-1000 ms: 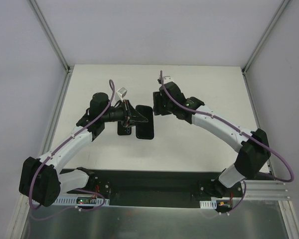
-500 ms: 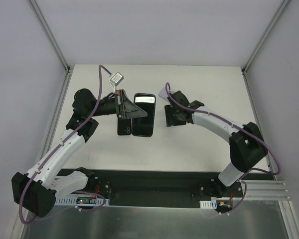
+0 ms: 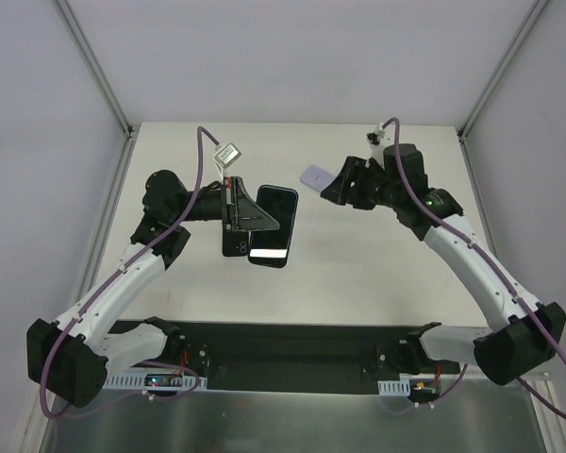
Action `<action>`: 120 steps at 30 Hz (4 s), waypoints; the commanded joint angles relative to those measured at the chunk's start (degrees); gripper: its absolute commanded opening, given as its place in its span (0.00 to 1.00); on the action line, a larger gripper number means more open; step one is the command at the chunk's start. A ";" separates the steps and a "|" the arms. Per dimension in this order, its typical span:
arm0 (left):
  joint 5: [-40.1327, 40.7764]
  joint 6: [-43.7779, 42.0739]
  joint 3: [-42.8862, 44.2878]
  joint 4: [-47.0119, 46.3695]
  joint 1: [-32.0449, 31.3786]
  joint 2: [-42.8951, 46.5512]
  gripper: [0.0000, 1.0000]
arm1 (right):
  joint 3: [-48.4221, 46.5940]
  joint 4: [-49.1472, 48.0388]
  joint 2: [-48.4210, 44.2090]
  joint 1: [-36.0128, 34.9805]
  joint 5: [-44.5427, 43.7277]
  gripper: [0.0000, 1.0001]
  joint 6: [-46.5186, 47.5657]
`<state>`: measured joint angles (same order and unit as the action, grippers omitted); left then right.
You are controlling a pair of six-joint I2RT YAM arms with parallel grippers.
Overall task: Take the phone out of the phone case
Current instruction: Remove the phone case from the phone.
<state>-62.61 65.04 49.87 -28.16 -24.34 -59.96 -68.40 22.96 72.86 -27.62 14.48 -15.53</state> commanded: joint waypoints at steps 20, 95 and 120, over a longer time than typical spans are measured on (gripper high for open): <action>-8.23 -4.04 -0.47 -14.20 -0.10 -4.72 0.00 | 0.73 -15.14 -10.19 2.04 21.47 0.62 -11.37; -8.32 0.52 1.72 -23.50 -0.45 -8.50 0.00 | 9.69 -27.53 3.69 -9.73 38.61 0.63 -7.85; -5.33 1.33 5.50 -28.10 -1.41 -26.16 0.00 | 11.44 -23.49 5.80 -12.65 28.33 0.01 -11.71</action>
<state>-89.47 67.90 48.82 -52.49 -22.76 -84.29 -60.20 -2.35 76.88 -37.69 48.71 -26.15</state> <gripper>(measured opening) 0.139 0.143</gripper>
